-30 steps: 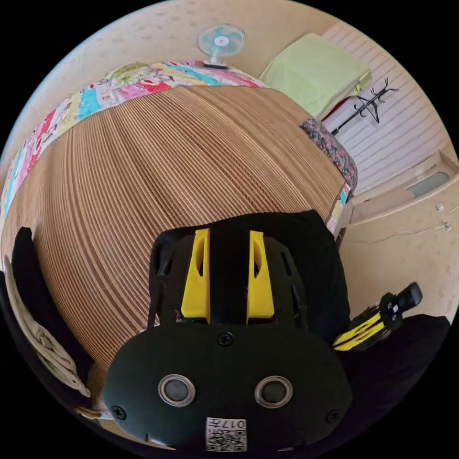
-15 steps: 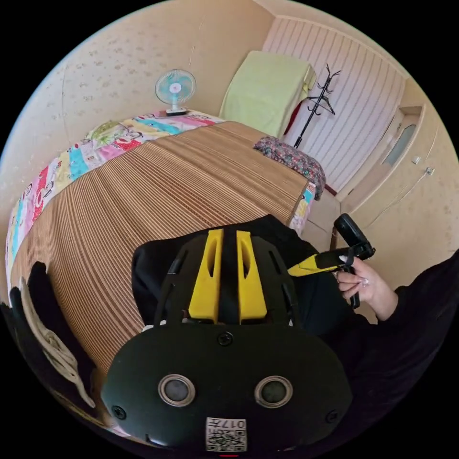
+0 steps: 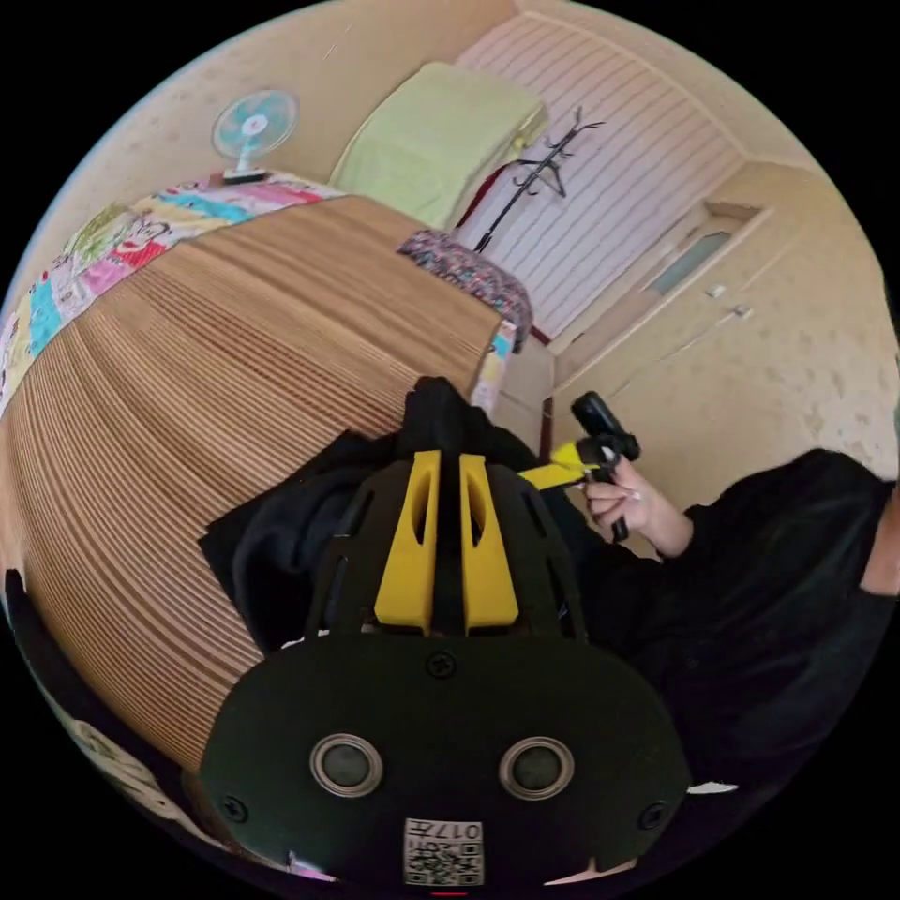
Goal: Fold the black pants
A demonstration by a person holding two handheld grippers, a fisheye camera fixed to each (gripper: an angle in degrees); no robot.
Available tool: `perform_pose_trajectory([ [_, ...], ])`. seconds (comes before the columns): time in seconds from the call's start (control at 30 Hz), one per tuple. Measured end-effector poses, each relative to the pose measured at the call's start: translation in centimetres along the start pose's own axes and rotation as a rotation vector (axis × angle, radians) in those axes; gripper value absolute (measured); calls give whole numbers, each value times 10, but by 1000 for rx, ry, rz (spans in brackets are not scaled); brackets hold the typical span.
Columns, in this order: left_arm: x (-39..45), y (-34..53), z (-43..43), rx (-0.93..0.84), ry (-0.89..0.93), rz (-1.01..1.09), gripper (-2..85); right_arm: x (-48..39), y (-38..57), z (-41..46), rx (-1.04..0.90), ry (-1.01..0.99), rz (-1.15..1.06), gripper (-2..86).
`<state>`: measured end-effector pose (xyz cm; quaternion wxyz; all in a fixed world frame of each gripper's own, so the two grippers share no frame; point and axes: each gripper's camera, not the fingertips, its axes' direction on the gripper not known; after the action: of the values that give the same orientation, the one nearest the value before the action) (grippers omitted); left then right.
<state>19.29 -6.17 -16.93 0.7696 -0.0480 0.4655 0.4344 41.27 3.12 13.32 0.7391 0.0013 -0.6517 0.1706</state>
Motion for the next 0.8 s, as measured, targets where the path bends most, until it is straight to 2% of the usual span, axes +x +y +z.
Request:
perform_pose_trajectory([
  [0.1, 63, 24, 27, -57, 6, 79, 41, 14, -21, 11, -41, -128, -10, 197],
  [0.17, 87, 33, 44, -127, -102, 113, 42, 24, -33, 29, -159, -127, 25, 176],
  [0.23, 100, 36, 45, -202, -208, 180, 46, 25, -32, 47, -252, -53, -63, 85],
  [0.27, 99, 34, 32, -206, -243, 177, 53, 23, -29, 47, -250, -42, -93, 75],
  [0.33, 84, 29, -10, -100, -220, 108, 68, 12, -16, 39, -244, -63, -242, 47],
  [0.4, 41, 33, -84, 125, -164, -68, 69, -4, -2, 27, -253, -121, -392, 40],
  [0.47, -3, 41, -127, 226, -156, -217, 68, -22, 12, 13, -265, -177, -540, 35],
  [0.53, -47, 44, -143, 214, -147, -302, 93, -47, 30, -4, -286, -245, -725, 28],
  [0.57, -77, 41, -137, 142, -104, -341, 122, -55, 34, -8, -303, -265, -775, 26],
  [0.6, -105, 38, -122, 43, -10, -374, 153, -70, 40, -13, -332, -302, -867, 21],
  [0.67, -135, 39, -100, -32, 101, -394, 180, -95, 46, -21, -356, -336, -994, 14],
  [0.8, -158, 65, -94, -61, -29, -439, 191, -165, 55, -47, -391, -364, -1232, 2],
])
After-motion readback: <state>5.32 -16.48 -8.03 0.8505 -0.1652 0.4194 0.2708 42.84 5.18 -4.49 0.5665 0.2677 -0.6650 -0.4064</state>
